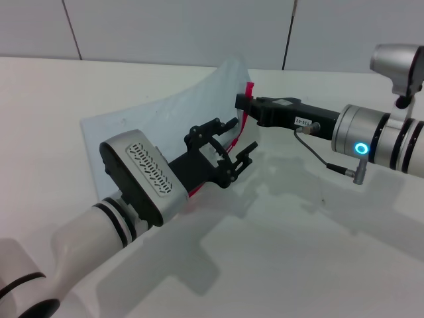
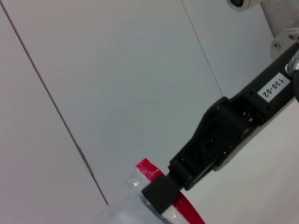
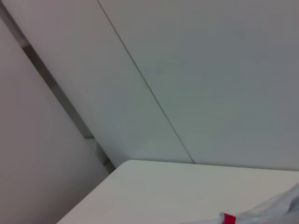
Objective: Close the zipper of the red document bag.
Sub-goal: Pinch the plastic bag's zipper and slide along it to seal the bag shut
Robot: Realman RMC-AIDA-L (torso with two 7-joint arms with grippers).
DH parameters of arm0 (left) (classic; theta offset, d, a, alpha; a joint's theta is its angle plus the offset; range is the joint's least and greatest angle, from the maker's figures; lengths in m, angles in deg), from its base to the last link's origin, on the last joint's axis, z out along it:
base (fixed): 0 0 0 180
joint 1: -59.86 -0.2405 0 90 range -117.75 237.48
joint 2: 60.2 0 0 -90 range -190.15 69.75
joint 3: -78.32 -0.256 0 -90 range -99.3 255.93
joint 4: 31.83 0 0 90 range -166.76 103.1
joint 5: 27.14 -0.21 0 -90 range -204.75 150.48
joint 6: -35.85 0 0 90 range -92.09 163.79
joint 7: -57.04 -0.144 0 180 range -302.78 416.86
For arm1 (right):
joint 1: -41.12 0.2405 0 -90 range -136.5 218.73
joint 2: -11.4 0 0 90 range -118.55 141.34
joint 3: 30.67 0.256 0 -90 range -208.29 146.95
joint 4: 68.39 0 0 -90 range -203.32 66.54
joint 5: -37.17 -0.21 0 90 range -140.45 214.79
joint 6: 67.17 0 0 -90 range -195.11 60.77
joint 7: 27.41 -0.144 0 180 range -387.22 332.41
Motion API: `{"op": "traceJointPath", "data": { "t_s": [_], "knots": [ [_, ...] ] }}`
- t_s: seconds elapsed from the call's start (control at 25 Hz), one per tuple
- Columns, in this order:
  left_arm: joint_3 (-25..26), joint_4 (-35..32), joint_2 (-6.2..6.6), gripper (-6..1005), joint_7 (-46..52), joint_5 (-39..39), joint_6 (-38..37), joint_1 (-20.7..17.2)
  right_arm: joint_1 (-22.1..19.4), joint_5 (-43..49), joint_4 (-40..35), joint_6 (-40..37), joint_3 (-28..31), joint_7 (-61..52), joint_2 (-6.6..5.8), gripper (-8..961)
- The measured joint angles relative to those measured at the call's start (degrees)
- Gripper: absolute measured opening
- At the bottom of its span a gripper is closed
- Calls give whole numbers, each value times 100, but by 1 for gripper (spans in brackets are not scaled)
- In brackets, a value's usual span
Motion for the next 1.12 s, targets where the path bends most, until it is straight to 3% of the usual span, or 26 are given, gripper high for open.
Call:
{"op": "traceJointPath", "data": {
  "t_s": [0.56,1.12],
  "knots": [
    [-12,49,-21,412,-363,-10,18,-27,23,6,0,-221,-28,0,9,14],
    [-11,99,-15,322,-422,-10,-143,-106,-120,-35,-44,-147,24,-11,4,13]
  ]
}}
